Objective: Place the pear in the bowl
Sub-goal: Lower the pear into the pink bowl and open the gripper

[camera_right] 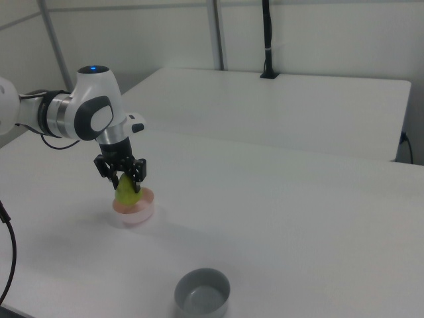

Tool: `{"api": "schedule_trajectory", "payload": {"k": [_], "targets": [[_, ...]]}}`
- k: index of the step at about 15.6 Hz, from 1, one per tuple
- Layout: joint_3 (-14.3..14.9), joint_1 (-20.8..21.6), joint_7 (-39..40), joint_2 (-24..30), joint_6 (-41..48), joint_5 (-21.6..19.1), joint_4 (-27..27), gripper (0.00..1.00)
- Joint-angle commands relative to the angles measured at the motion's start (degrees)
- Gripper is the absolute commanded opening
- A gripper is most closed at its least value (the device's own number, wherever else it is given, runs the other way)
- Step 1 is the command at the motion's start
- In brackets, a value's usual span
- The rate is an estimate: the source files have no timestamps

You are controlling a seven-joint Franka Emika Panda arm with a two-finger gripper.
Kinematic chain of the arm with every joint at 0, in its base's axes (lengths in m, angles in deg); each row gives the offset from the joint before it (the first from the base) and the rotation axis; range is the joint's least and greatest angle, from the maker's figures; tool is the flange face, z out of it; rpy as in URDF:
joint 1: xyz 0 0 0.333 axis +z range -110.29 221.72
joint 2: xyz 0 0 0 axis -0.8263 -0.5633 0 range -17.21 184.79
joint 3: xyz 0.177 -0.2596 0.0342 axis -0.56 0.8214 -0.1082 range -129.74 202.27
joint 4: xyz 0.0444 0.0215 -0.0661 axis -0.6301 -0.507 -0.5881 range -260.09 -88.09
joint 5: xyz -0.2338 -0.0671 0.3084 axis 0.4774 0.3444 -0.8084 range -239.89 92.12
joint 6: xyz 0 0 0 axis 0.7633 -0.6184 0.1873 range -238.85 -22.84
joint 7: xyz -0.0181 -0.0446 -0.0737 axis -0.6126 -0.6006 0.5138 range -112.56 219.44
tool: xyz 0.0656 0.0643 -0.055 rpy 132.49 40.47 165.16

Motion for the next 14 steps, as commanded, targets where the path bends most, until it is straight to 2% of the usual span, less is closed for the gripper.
{"api": "schedule_trajectory", "payload": {"k": [1, 4, 5, 6, 7, 9, 14], "targets": [[0.18, 0.73, -1.54, -1.19, -1.78, 2.19, -0.4, 0.03], [0.09, 0.73, -1.62, -2.07, -2.21, 2.8, -0.32, 0.06], [0.18, 0.73, -1.54, -2.16, -2.56, 2.81, -0.4, 0.11], [0.18, 0.64, -1.54, -2.25, -2.57, 2.98, -0.4, 0.4], [0.18, 0.47, -1.62, -2.16, -2.48, 2.98, -0.4, 0.76], [0.18, 0.2, -1.63, -2.16, -2.39, 2.98, -0.32, 0.99], [0.18, -0.85, -1.8, -1.02, 0.23, 2.98, 0.47, 1.0]]}}
